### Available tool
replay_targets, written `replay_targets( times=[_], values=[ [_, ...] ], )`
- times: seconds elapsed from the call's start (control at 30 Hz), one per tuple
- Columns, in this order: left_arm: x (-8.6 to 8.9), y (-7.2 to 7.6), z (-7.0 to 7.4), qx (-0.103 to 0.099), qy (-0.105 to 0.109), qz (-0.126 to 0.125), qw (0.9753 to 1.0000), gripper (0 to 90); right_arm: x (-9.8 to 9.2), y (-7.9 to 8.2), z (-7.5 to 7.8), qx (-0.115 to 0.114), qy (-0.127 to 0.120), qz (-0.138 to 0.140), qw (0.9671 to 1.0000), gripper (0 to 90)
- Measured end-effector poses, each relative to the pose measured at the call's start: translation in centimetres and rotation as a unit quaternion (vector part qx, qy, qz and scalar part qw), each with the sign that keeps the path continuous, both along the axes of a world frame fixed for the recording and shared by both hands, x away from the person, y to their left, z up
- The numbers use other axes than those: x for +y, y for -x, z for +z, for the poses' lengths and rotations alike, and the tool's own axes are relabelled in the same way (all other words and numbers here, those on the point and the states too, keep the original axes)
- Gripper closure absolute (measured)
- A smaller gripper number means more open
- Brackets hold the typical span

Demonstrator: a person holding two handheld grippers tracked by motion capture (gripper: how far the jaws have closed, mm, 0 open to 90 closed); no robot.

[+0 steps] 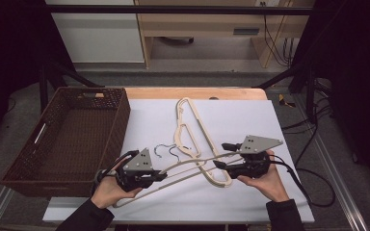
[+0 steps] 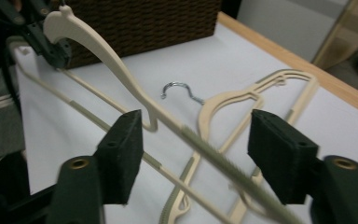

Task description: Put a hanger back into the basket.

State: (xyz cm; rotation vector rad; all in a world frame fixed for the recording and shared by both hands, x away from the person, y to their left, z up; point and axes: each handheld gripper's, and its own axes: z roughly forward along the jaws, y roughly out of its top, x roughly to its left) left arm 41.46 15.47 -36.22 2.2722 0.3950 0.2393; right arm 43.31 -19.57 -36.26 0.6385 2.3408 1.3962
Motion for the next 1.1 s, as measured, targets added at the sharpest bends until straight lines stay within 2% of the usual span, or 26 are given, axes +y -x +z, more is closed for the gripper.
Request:
replay_targets(
  times=[0.03, 0.1, 0.17, 0.3, 0.33, 0.37, 0.4, 0.43, 0.53, 0.63, 0.67, 0.7, 0.73, 0.77, 0.8, 0.9, 1.03, 1.1],
  values=[
    [0.2, 0.0, 0.6, -0.003, 0.004, 0.02, 0.9998, 87.0, -0.9, 0.2, 0.0, 0.001, -0.018, -0.022, 0.9996, 26.7],
    [0.3, 0.0, 1.0, -0.002, 0.007, 0.029, 0.9996, 87.0, -1.3, 0.3, -0.1, 0.001, -0.024, -0.031, 0.9992, 24.8],
    [0.7, -0.2, 2.1, -0.006, 0.019, 0.058, 0.9981, 86.9, -2.3, 0.6, -0.2, -0.002, -0.04, -0.057, 0.9976, 19.3],
    [1.6, -0.3, 4.3, -0.014, 0.035, 0.075, 0.9965, 86.9, -3.3, 0.9, -0.3, -0.001, -0.053, -0.086, 0.9949, 13.3],
    [1.6, -0.3, 4.3, -0.014, 0.035, 0.075, 0.9965, 86.9, -3.3, 0.9, -0.3, -0.001, -0.053, -0.086, 0.9949, 13.3],
    [2.2, -0.4, 5.4, -0.02, 0.043, 0.08, 0.9957, 86.9, -3.6, 0.9, -0.5, 0.002, -0.056, -0.095, 0.9939, 12.7],
    [2.2, -0.4, 5.4, -0.02, 0.043, 0.08, 0.9957, 86.9, -3.7, 0.9, -0.5, 0.001, -0.056, -0.098, 0.9936, 12.1],
    [2.8, -0.5, 6.6, -0.026, 0.047, 0.084, 0.995, 86.9, -3.8, 1.0, -0.6, 0.003, -0.057, -0.102, 0.9931, 11.8],
    [3.8, -0.9, 8.2, -0.035, 0.05, 0.093, 0.9938, 86.9, -3.9, 1.0, -0.9, 0.006, -0.058, -0.109, 0.9923, 11.8],
    [5.1, -1.4, 9.5, -0.039, 0.054, 0.107, 0.992, 86.8, -4.0, 0.9, -1.2, 0.01, -0.053, -0.119, 0.9914, 11.1],
    [5.1, -1.4, 9.5, -0.039, 0.054, 0.107, 0.992, 86.8, -4.0, 0.9, -1.2, 0.01, -0.053, -0.119, 0.9914, 11.1],
    [6.1, -1.8, 10.2, -0.048, 0.053, 0.12, 0.9902, 86.8, -4.0, 0.9, -1.4, 0.011, -0.049, -0.122, 0.9912, 10.6],
    [6.1, -1.8, 10.2, -0.048, 0.053, 0.12, 0.9902, 86.8, -4.0, 0.9, -1.4, 0.011, -0.049, -0.122, 0.9912, 10.6],
    [7.3, -2.2, 10.7, -0.052, 0.054, 0.131, 0.9886, 86.8, -4.1, 1.0, -1.5, 0.012, -0.051, -0.124, 0.9909, 10.4],
    [7.3, -2.2, 10.7, -0.052, 0.054, 0.131, 0.9886, 86.9, -4.1, 1.0, -1.5, 0.012, -0.052, -0.125, 0.9908, 10.2],
    [9.9, -3.2, 11.4, -0.053, 0.064, 0.141, 0.9865, 86.8, -4.2, 1.0, -1.6, 0.013, -0.053, -0.129, 0.9901, 9.6],
    [12.3, -4.1, 11.4, -0.058, 0.059, 0.16, 0.9836, 86.8, -4.2, 1.0, -1.7, 0.011, -0.053, -0.133, 0.9897, 8.6],
    [12.9, -4.4, 11.4, -0.059, 0.054, 0.165, 0.983, 86.8, -4.2, 0.9, -1.7, 0.012, -0.051, -0.135, 0.9895, 8.0]
  ],
)
